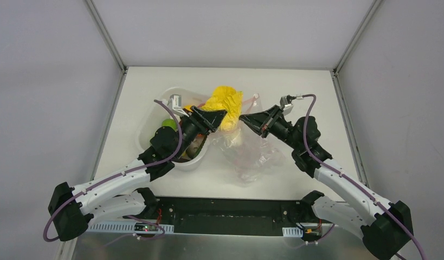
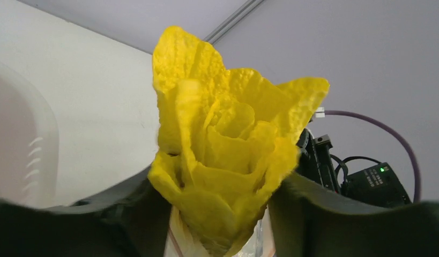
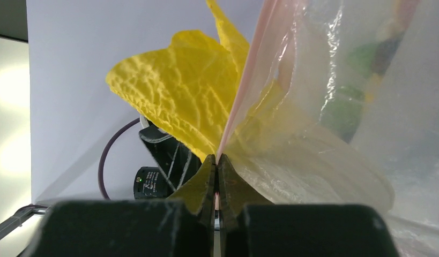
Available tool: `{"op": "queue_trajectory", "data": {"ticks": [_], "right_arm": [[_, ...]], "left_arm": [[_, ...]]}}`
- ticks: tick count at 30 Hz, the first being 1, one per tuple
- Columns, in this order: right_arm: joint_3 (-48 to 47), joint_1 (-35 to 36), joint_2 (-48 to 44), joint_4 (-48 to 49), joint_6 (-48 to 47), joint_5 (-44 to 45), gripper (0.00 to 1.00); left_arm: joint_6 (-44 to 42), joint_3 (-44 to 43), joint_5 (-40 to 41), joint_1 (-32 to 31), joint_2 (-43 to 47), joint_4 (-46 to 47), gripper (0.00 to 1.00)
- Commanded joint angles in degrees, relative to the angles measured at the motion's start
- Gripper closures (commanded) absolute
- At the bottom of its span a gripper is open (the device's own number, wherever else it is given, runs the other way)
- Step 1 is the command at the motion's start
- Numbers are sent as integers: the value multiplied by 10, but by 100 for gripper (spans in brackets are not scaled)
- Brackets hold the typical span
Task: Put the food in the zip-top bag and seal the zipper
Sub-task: Place the fake vegetable in the zipper food storage bag.
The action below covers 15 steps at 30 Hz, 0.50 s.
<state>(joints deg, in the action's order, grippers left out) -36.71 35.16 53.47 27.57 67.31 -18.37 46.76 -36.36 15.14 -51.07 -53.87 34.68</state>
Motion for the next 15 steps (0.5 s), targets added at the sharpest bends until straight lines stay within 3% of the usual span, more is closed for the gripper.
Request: {"op": "queue_trajectory", "data": {"ticks": [1,3,6,15], "right_arm": [[-12,-8,-18,47,-8,2,99],[-6,-13,-25,46,-10,1,99],[1,-18,-35,47,-13,-4,99],[-9,-34,-52,46,-65,-50,99]], "left_arm": [[-25,-36,-26,-7,18,-26,34],[-40,-53,-27,-7,23,-69,23],[-80,-110,-38,-7,24,-181,14],[-160,-180,-29,-7,42,-341,7]]}}
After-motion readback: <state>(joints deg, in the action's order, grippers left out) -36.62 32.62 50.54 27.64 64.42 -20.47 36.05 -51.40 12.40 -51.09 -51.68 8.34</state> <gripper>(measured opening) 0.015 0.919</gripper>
